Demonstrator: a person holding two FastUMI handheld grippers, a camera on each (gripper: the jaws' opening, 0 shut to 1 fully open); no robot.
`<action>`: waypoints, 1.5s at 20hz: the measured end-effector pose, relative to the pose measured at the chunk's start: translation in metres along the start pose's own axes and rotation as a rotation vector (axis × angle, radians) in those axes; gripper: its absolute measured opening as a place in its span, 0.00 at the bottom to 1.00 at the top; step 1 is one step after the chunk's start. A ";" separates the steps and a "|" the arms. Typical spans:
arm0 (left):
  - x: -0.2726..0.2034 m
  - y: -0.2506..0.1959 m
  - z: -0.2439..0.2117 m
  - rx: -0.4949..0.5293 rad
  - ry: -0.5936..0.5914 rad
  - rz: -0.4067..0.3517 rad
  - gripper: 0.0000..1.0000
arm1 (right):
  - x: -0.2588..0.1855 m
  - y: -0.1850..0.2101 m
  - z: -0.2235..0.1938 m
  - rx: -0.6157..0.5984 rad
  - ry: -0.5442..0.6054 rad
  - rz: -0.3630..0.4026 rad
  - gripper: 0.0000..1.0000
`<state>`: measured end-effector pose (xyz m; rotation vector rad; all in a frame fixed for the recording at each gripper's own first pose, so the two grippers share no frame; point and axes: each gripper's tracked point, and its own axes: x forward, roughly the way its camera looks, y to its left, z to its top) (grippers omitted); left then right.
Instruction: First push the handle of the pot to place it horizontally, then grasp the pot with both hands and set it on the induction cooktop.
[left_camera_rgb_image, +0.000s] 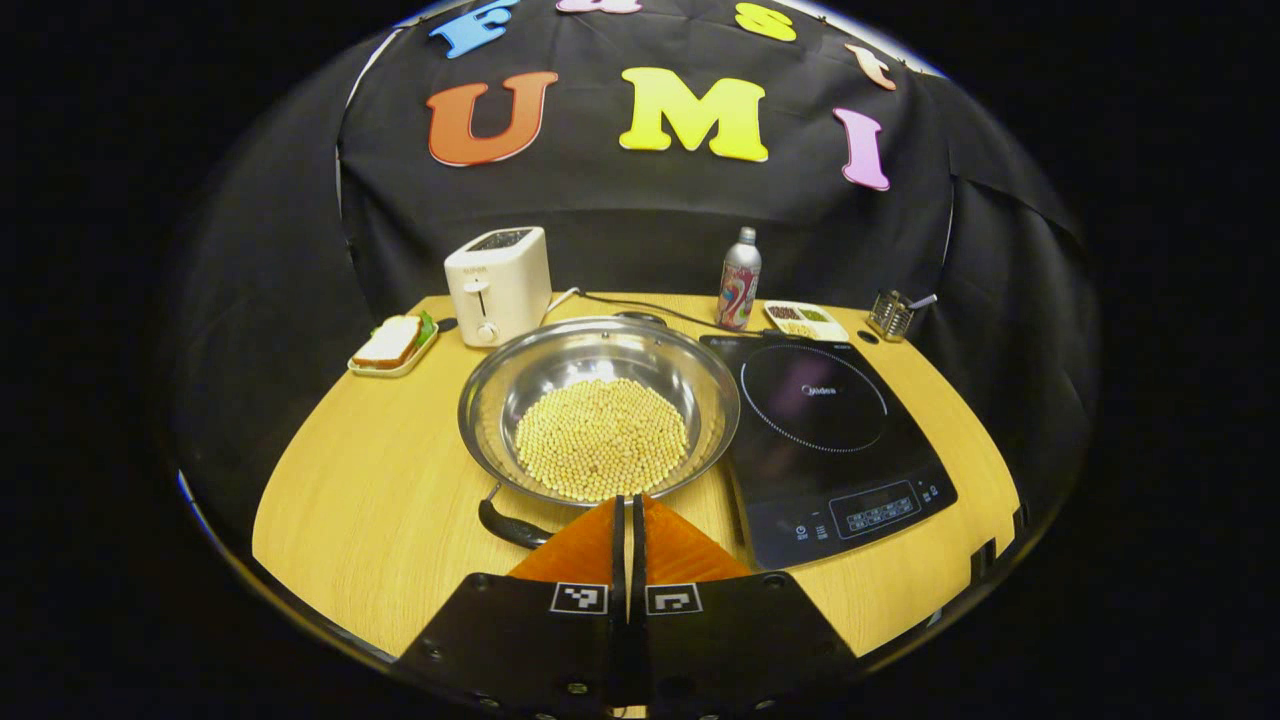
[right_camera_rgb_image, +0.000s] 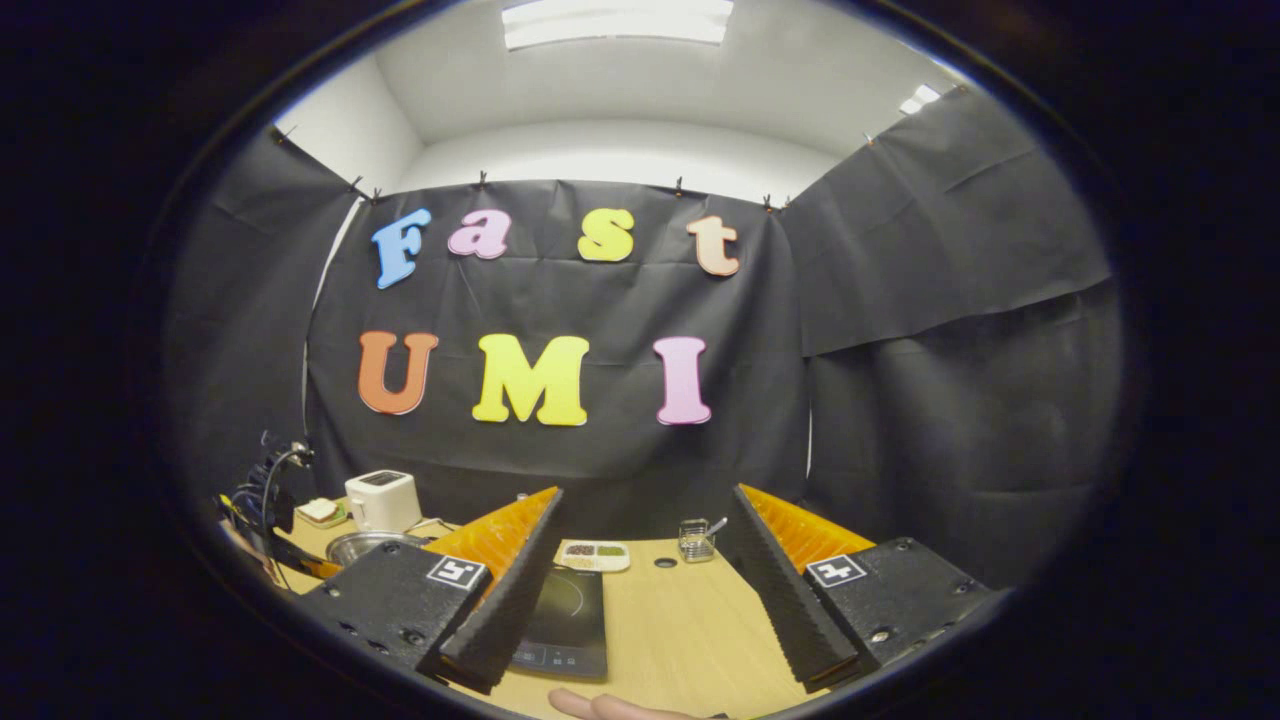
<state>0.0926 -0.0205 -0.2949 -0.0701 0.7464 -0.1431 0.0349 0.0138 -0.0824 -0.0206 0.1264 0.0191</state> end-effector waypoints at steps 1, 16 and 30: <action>0.006 0.001 -0.003 0.002 0.011 0.001 0.00 | 0.002 -0.001 0.001 -0.004 -0.001 -0.003 0.97; 0.038 0.023 -0.031 0.005 0.184 0.006 0.00 | 0.040 0.010 0.017 -0.024 -0.039 0.036 0.98; 0.056 0.084 -0.034 0.029 0.221 0.070 0.10 | 0.096 0.031 0.013 -0.004 -0.002 0.094 0.97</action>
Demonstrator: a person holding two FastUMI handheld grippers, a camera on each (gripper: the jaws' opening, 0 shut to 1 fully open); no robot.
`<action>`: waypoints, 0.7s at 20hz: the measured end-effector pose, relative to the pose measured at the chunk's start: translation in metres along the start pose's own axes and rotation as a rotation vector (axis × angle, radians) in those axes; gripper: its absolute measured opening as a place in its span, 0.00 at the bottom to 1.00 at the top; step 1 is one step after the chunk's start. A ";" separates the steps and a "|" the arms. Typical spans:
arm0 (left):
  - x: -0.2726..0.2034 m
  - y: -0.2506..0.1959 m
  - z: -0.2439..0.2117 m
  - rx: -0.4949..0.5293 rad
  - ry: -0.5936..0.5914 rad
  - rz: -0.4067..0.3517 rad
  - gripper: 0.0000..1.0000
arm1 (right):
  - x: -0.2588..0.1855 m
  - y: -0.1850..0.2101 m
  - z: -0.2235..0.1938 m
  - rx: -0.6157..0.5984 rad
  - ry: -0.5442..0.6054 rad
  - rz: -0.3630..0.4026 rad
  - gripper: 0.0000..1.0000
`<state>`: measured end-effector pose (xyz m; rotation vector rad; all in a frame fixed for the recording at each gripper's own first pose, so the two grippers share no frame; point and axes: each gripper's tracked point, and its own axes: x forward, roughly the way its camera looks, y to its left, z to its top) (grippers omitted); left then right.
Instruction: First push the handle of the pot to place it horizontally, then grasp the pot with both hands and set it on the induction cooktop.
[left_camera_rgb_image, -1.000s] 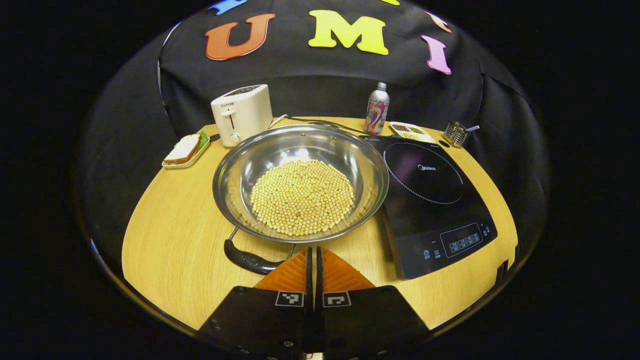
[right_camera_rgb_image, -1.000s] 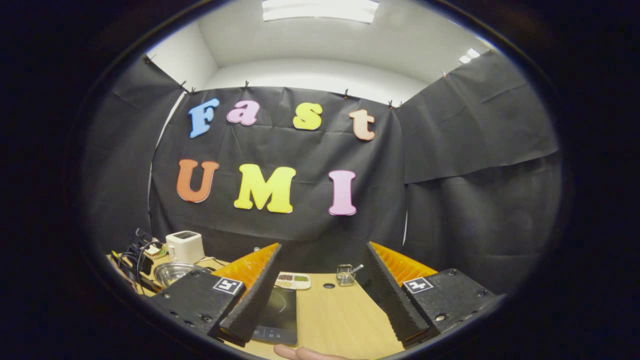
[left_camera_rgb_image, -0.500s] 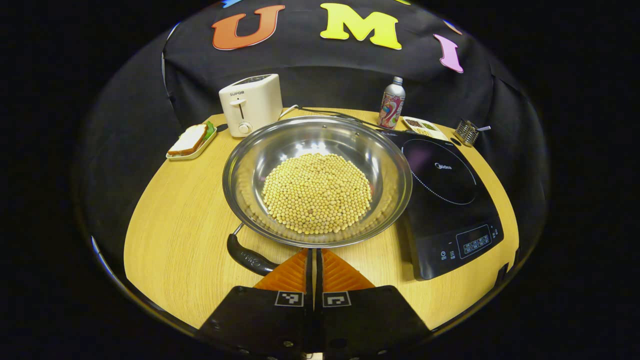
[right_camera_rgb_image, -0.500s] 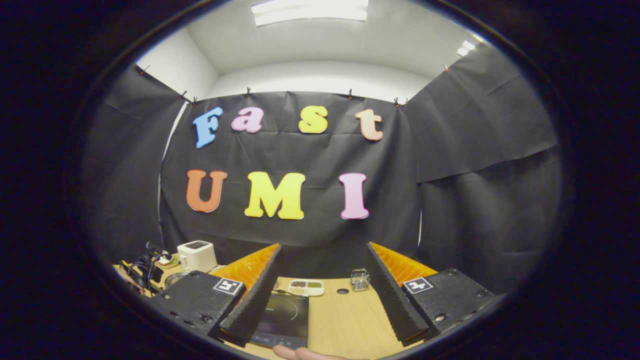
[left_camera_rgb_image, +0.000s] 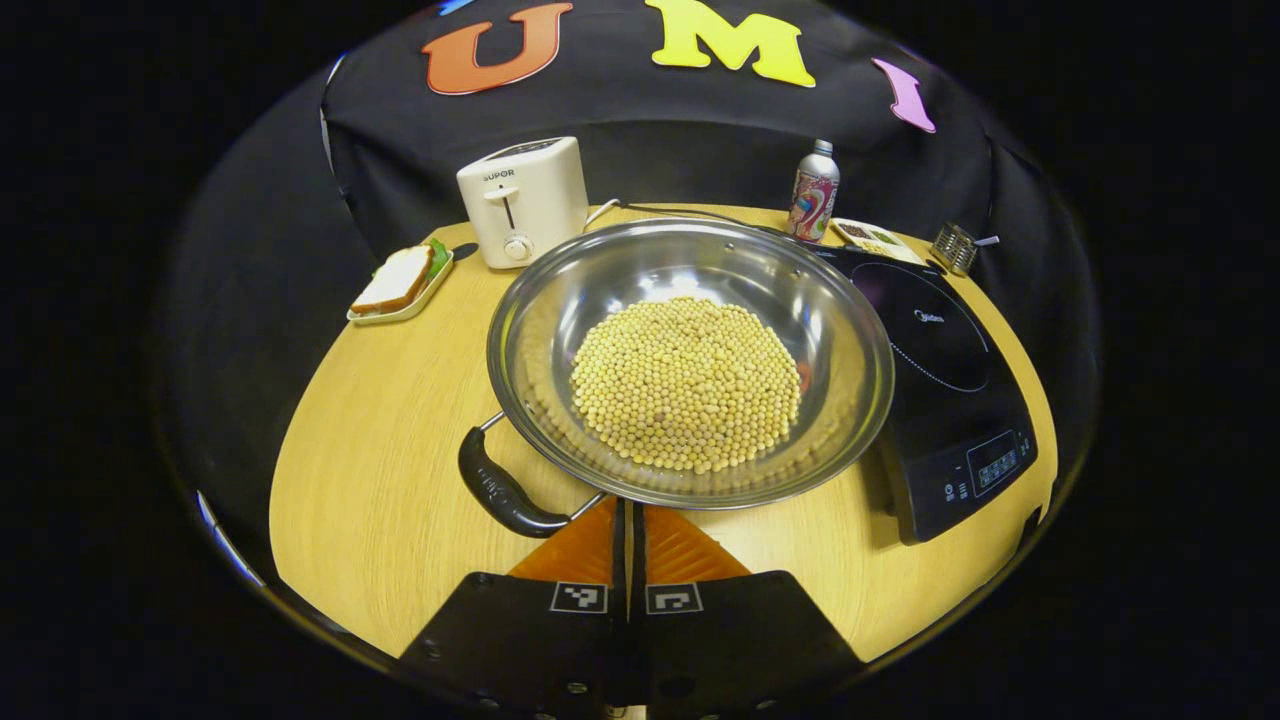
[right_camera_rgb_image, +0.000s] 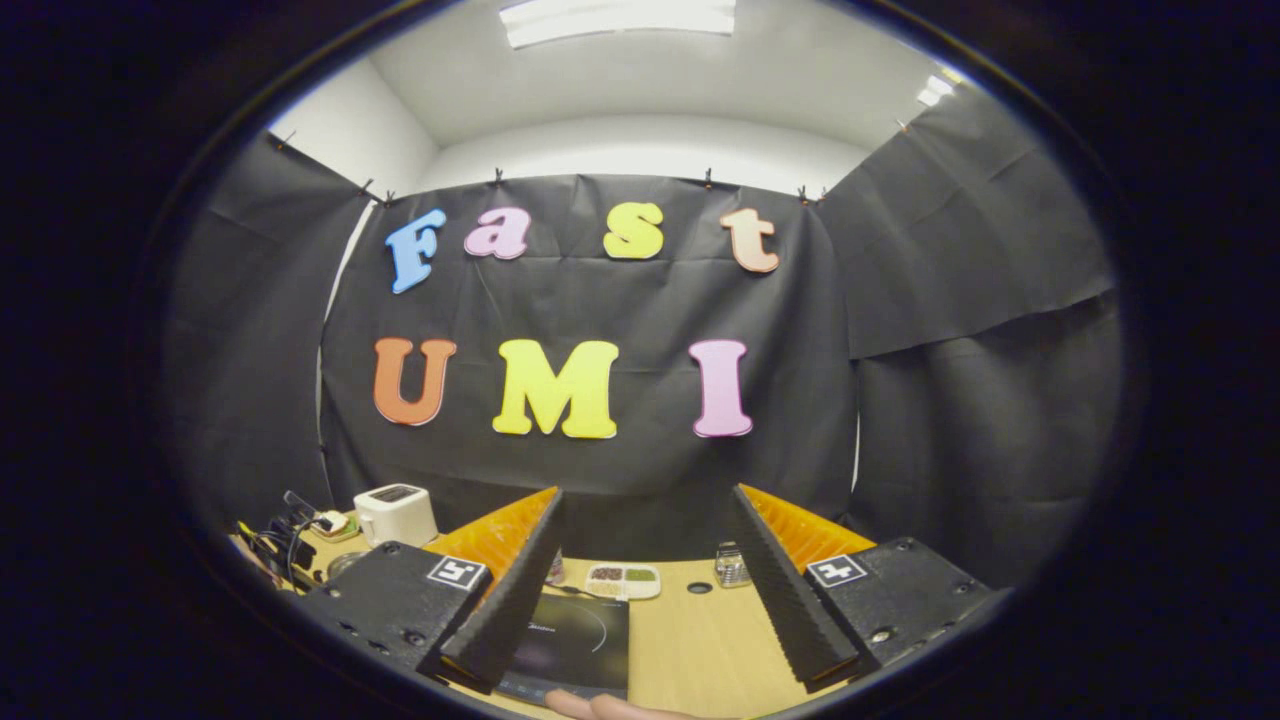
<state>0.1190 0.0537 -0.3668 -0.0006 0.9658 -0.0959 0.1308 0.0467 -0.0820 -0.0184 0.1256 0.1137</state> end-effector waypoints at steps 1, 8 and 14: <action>0.002 0.004 -0.001 -0.004 0.006 0.003 0.00 | 0.003 0.002 -0.003 -0.010 0.010 0.000 0.98; 0.015 0.039 0.011 -0.029 0.002 0.038 0.10 | 0.011 0.012 -0.015 -0.005 0.063 -0.003 1.00; 0.029 0.072 0.024 -0.152 0.001 0.049 0.00 | 0.014 0.005 -0.016 0.036 0.062 -0.060 1.00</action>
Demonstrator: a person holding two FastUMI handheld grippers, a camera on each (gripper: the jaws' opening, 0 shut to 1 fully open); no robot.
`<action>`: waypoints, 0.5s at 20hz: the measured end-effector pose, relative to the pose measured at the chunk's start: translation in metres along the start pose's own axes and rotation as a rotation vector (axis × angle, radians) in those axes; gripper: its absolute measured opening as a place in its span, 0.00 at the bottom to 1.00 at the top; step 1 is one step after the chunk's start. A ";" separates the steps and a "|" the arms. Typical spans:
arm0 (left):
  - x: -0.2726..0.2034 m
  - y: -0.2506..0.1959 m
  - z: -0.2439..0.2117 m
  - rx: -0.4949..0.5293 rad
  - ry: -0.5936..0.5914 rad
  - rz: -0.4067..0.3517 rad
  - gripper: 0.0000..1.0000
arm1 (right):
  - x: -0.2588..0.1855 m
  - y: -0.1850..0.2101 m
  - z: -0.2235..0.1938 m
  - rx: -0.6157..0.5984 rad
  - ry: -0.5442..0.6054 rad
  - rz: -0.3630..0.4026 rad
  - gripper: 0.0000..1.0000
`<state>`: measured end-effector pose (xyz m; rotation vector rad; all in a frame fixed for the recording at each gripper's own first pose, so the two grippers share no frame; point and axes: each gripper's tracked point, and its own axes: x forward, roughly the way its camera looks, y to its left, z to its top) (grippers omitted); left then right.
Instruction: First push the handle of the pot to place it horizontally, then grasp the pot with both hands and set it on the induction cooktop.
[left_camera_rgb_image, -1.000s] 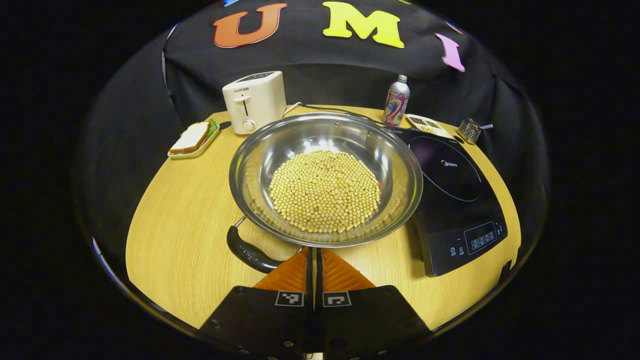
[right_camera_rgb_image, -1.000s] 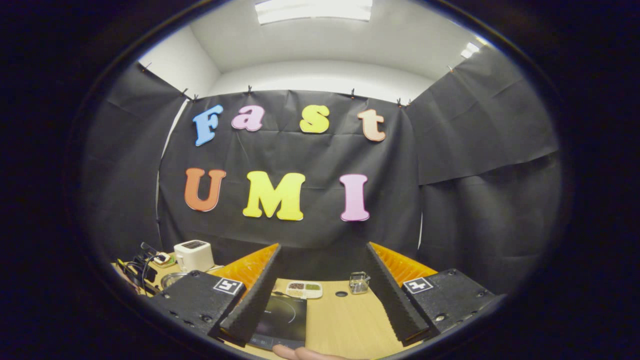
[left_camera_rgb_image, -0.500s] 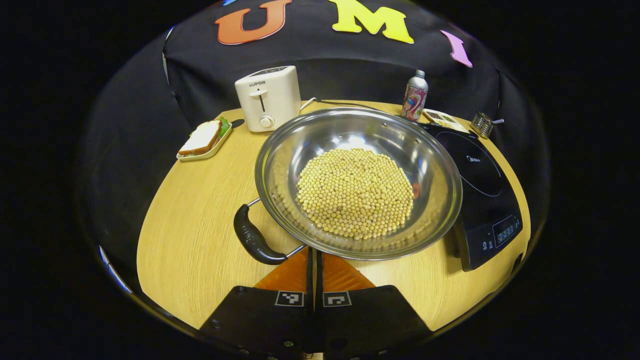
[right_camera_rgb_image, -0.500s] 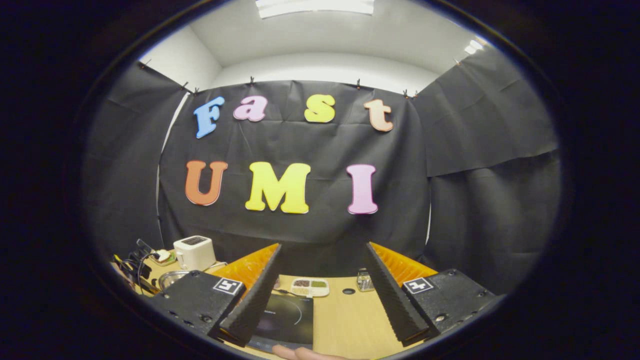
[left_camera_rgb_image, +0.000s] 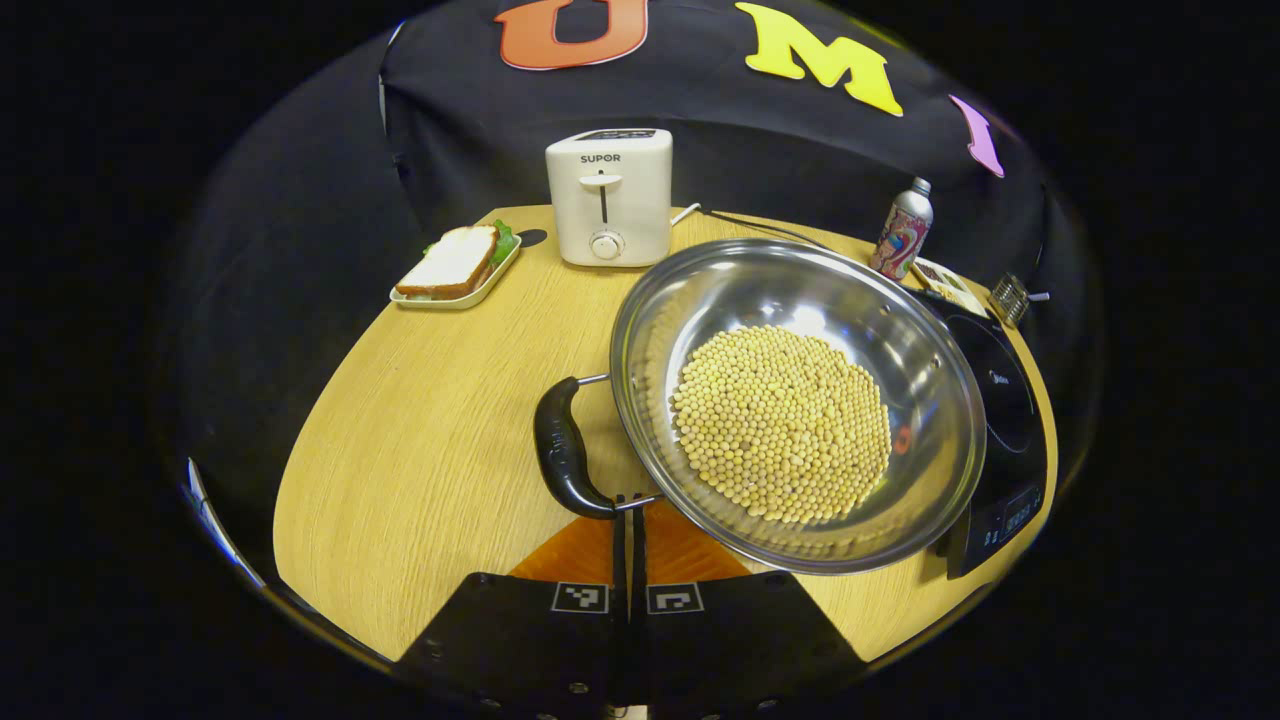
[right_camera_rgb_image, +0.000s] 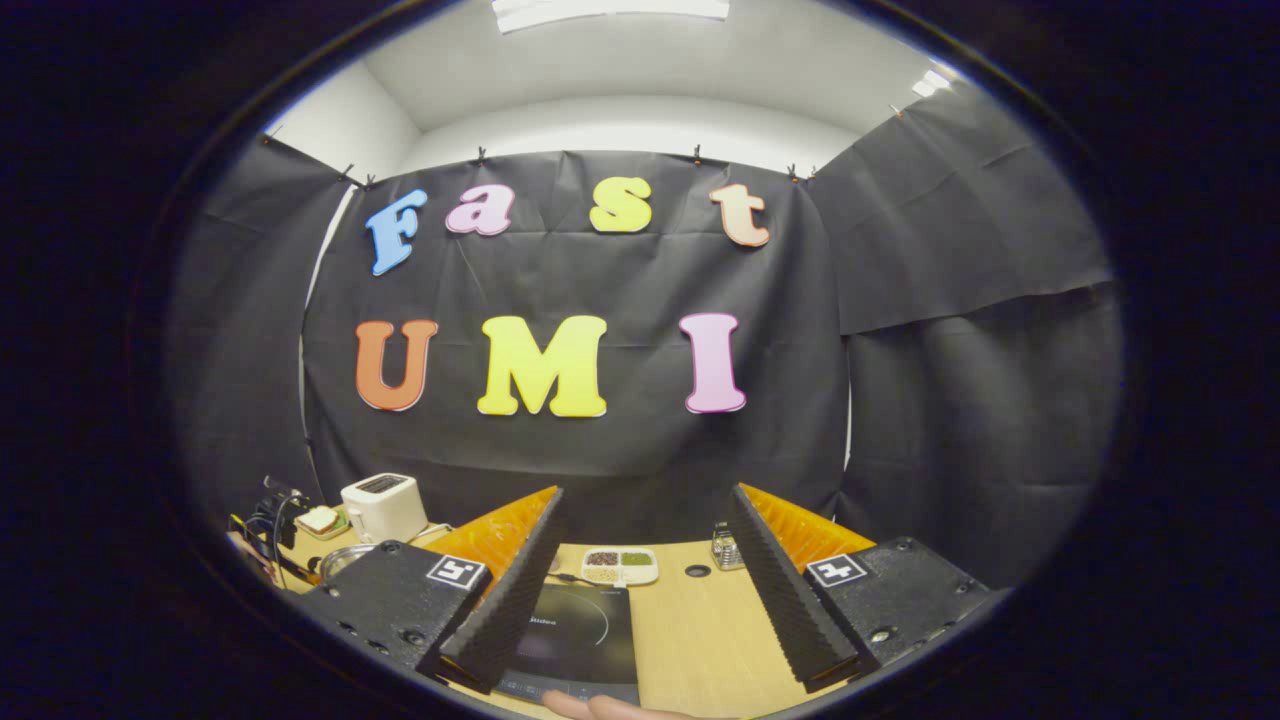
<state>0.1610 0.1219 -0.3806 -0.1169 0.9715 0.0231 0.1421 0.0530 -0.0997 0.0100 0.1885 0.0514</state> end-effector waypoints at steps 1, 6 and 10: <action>0.004 0.005 0.004 -0.011 -0.005 0.003 0.10 | 0.000 0.001 0.000 0.000 0.001 -0.002 1.00; 0.020 0.024 0.024 -0.049 -0.017 0.030 0.00 | -0.001 0.009 -0.007 0.030 0.019 0.003 1.00; 0.032 0.030 0.038 -0.092 -0.022 0.043 0.10 | -0.001 0.017 -0.009 0.027 0.017 0.006 1.00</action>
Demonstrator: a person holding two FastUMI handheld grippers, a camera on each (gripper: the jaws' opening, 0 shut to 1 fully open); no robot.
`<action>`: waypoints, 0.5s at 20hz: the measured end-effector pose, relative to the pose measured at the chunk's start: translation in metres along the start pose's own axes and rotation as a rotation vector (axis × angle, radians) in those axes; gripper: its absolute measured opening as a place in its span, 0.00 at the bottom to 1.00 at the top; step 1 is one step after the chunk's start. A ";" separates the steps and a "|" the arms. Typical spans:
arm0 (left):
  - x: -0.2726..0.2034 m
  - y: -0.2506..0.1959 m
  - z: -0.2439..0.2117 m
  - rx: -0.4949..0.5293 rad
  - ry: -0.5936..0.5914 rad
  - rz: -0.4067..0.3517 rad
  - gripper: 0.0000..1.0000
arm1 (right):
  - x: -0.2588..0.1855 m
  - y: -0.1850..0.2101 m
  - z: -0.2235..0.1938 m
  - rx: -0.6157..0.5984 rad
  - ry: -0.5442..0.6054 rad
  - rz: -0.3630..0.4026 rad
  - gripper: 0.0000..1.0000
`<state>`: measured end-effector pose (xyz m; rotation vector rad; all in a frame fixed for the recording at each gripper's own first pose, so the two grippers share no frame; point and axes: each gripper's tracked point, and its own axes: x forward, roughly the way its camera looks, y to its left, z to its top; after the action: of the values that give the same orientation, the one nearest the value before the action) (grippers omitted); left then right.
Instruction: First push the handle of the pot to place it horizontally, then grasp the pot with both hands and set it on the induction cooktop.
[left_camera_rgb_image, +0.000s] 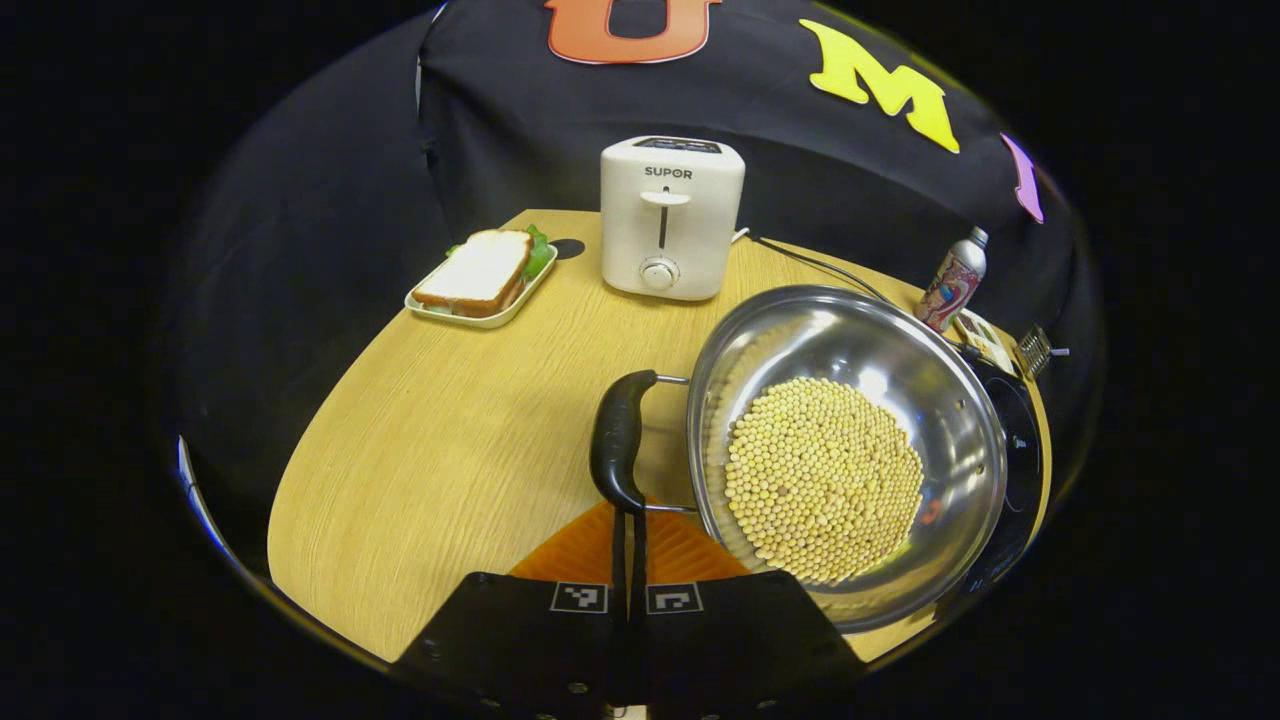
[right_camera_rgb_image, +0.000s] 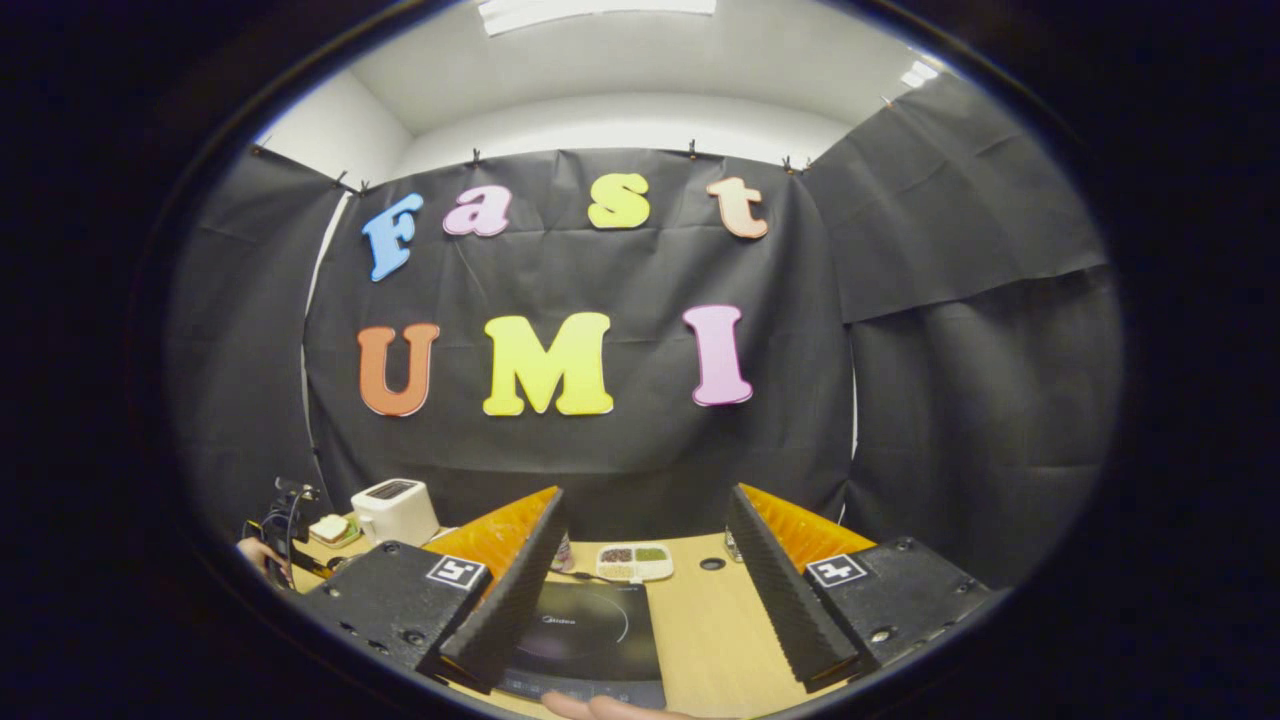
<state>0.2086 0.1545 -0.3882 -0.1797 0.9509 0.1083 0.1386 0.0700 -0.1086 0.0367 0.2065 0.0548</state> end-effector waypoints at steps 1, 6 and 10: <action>0.002 0.001 0.003 0.000 -0.005 0.007 0.10 | 0.000 0.002 -0.001 -0.008 0.002 -0.001 0.97; 0.005 0.006 0.013 0.011 -0.011 0.034 0.00 | 0.000 0.007 -0.006 -0.013 0.017 0.001 1.00; -0.003 0.008 0.012 -0.022 -0.020 0.002 0.00 | -0.001 0.012 -0.013 -0.012 0.031 -0.005 1.00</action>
<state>0.2154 0.1649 -0.3799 -0.1973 0.9305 0.1218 0.1347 0.0820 -0.1211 0.0237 0.2374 0.0512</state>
